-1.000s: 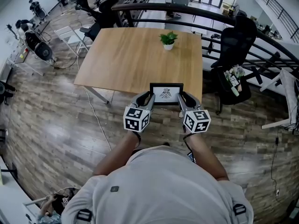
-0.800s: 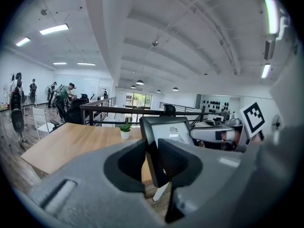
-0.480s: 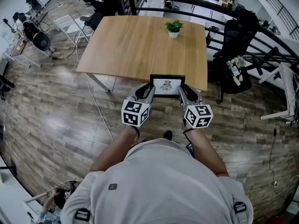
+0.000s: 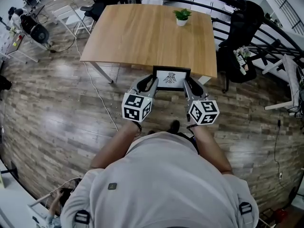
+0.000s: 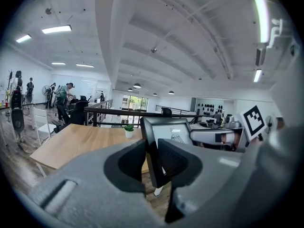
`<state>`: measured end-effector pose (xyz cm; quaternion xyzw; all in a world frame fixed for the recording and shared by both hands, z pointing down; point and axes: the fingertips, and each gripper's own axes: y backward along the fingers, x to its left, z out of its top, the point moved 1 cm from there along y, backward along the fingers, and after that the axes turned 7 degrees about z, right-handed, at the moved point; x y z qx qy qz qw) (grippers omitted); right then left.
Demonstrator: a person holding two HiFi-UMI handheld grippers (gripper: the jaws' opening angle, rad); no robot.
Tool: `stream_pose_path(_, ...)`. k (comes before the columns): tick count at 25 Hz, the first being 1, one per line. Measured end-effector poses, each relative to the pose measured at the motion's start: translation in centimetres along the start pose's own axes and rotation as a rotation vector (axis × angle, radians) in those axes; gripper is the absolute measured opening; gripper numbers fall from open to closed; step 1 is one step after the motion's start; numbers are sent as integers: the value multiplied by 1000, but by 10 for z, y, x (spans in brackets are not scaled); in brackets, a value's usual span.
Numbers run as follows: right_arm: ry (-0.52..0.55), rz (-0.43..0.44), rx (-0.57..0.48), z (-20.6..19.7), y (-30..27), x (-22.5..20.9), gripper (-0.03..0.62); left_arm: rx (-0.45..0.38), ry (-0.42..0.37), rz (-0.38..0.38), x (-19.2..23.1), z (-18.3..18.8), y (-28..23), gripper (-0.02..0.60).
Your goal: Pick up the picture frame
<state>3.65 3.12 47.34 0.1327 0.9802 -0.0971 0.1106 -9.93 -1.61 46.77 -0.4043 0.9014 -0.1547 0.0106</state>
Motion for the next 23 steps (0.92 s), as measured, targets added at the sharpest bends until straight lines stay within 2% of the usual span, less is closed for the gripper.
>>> stream_pose_path(6,7,-20,11,-10,-3,26,94,6,15,-20,16,-10,18,86)
stream_pose_path(23,14,-50,25,-12,-9,43,94,-5,44,-46,31,-13,28,86)
